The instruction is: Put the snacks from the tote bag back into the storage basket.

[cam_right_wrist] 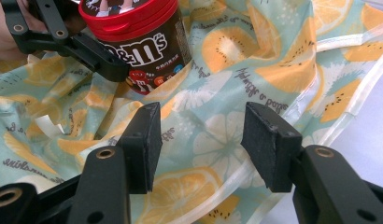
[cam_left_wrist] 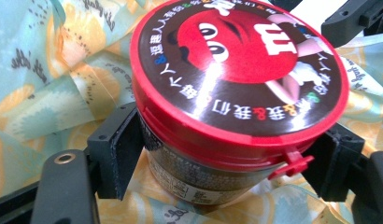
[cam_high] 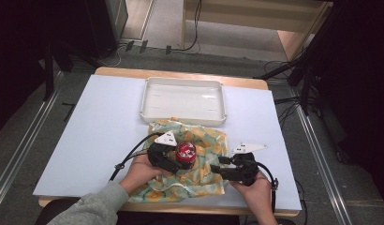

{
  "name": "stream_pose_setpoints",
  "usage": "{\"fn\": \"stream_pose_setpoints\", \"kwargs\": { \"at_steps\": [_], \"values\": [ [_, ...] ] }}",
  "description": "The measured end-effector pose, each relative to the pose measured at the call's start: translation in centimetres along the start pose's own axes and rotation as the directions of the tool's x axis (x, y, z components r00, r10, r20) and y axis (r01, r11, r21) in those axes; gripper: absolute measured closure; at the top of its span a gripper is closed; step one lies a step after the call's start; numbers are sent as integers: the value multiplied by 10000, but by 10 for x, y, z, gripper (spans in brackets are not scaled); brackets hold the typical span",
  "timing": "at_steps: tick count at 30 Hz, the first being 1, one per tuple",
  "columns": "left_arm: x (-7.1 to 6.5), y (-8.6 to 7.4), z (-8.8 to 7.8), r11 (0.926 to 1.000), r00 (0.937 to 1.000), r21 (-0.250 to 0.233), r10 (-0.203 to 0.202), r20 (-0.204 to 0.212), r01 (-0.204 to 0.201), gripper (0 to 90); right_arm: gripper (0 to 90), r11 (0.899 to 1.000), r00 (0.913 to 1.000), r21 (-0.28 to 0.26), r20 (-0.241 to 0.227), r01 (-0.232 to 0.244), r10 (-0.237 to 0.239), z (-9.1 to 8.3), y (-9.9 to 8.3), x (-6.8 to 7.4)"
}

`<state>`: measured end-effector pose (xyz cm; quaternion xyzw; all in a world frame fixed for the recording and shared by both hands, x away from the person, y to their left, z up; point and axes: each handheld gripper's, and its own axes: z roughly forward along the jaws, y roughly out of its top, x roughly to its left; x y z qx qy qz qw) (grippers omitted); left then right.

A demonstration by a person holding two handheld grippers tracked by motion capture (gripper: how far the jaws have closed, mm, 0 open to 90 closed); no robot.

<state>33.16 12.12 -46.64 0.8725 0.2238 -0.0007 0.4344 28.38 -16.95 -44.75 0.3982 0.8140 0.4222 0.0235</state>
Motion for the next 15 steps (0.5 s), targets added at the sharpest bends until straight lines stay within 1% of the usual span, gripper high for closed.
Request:
{"fn": "stream_pose_setpoints", "kwargs": {
  "at_steps": [1,2,4,8,15],
  "values": [
    [-1,0,-1,9999,9999,-58,84,-91,-84,247,485,10000,10000,-3,-8,-12,12,0,0,0],
    [-1,1,-2,9999,9999,-113,66,-126,-67,253,484,10000,10000,-7,-5,-10,10,0,0,0],
    [-1,1,-2,9999,9998,-72,96,-164,-97,258,484,10000,10000,-10,-26,-38,38,0,0,0],
    [-5,3,-1,9991,9983,59,421,-402,-419,261,484,10000,10000,-15,-26,-38,38,1,0,0],
    [-6,3,-1,9988,9981,83,481,-396,-478,262,485,10000,10000,8,-62,-23,23,2,0,0]
  ]
}}
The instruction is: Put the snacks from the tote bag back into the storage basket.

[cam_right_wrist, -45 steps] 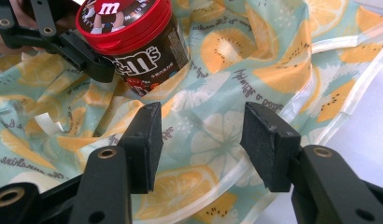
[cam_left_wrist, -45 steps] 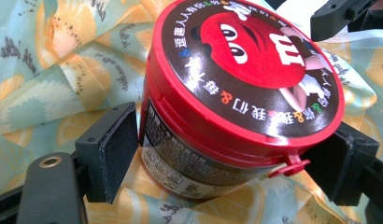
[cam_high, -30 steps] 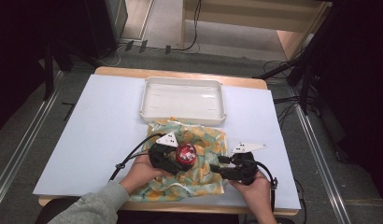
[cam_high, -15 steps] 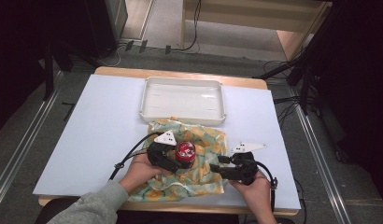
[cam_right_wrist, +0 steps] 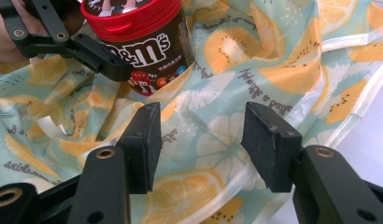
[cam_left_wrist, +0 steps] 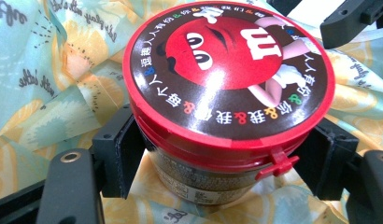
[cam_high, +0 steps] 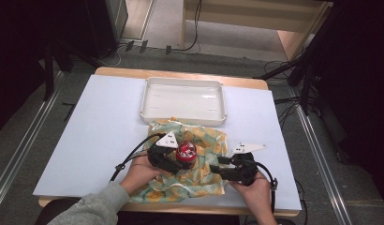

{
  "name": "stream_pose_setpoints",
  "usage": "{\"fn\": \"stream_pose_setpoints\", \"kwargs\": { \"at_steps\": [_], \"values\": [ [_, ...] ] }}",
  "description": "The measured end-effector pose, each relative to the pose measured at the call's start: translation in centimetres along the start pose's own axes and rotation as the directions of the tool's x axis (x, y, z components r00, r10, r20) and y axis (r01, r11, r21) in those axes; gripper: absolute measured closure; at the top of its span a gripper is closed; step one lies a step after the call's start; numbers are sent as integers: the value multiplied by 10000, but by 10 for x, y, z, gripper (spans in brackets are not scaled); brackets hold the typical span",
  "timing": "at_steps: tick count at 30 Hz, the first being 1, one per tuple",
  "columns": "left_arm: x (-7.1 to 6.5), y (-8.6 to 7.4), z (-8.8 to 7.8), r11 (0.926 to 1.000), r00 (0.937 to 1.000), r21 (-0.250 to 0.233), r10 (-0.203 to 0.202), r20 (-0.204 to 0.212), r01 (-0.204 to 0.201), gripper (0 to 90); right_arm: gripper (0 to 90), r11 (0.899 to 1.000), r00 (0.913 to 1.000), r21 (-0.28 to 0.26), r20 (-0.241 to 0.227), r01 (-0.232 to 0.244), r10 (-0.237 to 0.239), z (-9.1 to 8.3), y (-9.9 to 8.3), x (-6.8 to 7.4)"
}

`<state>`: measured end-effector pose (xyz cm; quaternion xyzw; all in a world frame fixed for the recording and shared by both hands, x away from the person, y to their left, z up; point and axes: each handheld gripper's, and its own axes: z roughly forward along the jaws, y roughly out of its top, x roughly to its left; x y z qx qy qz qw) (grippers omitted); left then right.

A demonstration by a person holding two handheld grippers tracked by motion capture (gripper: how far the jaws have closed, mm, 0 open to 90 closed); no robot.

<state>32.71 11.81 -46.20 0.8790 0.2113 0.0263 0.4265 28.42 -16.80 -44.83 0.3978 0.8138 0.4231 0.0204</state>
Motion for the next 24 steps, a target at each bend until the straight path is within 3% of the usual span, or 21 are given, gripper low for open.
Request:
{"fn": "stream_pose_setpoints", "kwargs": {
  "at_steps": [3,6,24],
  "values": [
    [1,1,-1,9998,9998,37,-181,101,181,262,485,10000,10000,-34,-17,-16,16,0,0,0],
    [0,2,-3,10000,9999,18,-98,25,98,262,485,10000,10000,-30,-23,-21,21,0,0,0],
    [-3,12,-24,9988,9989,-183,-462,-128,459,262,484,9999,9999,-123,-60,97,-98,-1,0,1]
  ]
}}
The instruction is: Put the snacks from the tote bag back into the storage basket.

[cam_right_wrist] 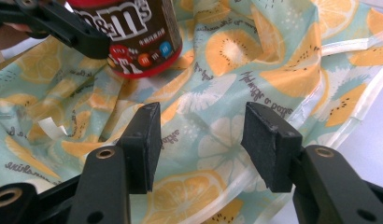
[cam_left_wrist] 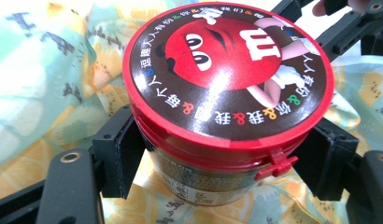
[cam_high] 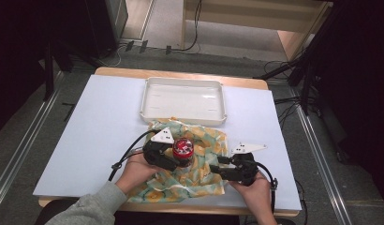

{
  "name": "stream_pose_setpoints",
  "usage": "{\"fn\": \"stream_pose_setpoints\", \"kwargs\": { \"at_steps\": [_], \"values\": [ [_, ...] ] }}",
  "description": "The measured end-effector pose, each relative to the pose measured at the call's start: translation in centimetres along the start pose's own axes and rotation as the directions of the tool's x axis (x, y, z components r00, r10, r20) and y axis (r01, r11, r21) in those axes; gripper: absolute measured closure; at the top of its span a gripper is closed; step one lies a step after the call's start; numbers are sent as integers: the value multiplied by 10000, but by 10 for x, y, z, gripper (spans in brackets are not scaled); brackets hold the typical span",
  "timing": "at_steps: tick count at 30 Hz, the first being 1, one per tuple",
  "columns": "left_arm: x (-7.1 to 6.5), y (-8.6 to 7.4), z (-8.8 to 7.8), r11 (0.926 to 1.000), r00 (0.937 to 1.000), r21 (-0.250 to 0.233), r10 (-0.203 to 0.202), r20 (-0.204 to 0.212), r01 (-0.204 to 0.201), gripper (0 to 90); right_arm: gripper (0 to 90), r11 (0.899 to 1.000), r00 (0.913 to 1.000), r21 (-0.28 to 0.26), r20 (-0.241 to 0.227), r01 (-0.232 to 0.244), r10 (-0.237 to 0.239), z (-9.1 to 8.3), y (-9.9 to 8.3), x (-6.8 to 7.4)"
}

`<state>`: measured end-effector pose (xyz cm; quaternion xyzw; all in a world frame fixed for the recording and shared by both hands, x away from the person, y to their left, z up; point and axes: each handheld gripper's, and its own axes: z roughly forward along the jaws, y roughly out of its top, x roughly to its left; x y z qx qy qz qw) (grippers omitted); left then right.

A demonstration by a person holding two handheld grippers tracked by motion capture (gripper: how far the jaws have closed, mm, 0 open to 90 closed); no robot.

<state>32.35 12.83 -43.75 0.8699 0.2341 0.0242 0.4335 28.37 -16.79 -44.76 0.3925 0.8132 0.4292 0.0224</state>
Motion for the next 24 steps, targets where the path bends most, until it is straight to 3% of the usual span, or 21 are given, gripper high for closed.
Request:
{"fn": "stream_pose_setpoints", "kwargs": {
  "at_steps": [13,24],
  "values": [
    [-9,5,-22,9999,9998,-51,-141,137,141,261,481,10000,10000,-10,-16,32,-32,1,2,0],
    [-8,4,-38,9997,9997,-67,-252,-74,252,261,478,9999,9999,19,-107,107,-107,4,4,0]
  ]
}}
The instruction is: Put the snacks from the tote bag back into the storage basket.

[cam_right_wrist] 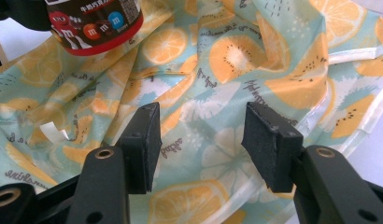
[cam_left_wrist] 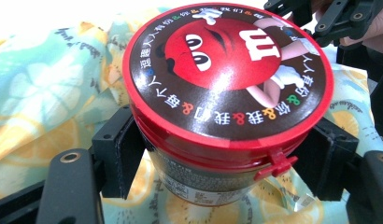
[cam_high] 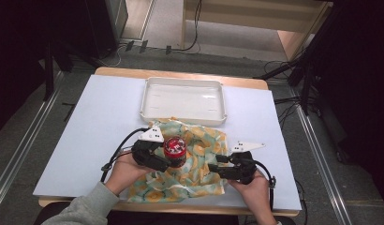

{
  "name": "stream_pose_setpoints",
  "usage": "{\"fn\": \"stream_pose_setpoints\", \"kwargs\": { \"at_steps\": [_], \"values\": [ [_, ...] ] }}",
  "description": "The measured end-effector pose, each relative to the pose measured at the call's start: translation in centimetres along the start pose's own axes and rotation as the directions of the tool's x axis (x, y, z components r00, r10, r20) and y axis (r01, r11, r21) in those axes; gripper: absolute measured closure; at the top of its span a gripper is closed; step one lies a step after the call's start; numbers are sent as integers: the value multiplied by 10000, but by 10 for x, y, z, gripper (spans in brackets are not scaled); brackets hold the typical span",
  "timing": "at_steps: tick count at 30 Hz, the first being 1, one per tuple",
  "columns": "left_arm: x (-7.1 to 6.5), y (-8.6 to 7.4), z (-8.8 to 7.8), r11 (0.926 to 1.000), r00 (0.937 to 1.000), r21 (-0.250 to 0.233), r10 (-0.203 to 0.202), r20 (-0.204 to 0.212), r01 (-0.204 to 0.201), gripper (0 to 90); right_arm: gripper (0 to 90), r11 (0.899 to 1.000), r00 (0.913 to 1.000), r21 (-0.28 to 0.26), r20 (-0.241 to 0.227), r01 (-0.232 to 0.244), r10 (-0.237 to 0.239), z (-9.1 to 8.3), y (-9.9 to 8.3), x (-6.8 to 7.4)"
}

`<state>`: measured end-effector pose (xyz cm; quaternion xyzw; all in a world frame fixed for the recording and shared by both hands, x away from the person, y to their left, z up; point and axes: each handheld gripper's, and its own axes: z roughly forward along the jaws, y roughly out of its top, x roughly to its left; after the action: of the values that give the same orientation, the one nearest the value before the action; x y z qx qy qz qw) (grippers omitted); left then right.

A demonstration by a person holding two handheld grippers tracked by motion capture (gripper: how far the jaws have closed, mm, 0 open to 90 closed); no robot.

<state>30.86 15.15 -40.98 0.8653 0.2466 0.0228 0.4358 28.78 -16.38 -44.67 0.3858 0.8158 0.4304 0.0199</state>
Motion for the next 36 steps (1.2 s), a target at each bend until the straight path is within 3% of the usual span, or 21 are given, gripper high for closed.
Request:
{"fn": "stream_pose_setpoints", "kwargs": {
  "at_steps": [22,36],
  "values": [
    [2,1,-26,9999,9996,81,-138,-264,140,262,475,9998,9996,50,-174,206,-205,6,5,1],
    [7,16,-41,9997,9991,124,-212,-376,216,261,468,10000,9998,1,-181,95,-95,6,6,1]
  ]
}}
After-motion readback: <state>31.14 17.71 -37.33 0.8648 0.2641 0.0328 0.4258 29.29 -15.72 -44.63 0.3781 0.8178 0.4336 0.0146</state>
